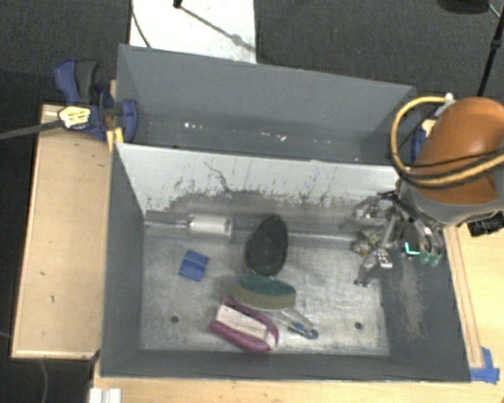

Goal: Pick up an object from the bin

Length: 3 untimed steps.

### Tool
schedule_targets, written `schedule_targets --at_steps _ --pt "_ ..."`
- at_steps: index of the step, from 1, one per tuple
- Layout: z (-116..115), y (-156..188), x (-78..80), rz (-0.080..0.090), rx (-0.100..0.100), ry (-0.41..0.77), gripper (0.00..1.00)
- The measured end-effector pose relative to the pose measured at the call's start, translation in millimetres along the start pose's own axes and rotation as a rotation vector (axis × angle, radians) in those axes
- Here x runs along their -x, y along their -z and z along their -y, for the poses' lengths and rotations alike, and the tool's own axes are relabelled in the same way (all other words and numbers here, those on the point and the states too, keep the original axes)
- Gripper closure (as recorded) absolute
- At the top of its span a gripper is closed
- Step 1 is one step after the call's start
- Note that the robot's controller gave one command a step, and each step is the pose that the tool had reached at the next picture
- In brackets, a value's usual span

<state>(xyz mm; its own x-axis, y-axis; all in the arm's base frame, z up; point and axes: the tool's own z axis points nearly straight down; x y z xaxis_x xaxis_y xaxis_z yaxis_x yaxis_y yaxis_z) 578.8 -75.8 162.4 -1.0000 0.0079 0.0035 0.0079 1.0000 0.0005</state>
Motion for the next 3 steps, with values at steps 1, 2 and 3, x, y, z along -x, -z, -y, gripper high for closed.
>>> schedule_targets --at_steps 1,2,3 --pt "-129 6 13.4 0.011 0.003 0.142 0.0" --pt "-132 -44 -7.5 0.013 -0.001 0.453 0.0" --pt "-146 -89 9.8 0.018 -0.005 1.437 0.0"
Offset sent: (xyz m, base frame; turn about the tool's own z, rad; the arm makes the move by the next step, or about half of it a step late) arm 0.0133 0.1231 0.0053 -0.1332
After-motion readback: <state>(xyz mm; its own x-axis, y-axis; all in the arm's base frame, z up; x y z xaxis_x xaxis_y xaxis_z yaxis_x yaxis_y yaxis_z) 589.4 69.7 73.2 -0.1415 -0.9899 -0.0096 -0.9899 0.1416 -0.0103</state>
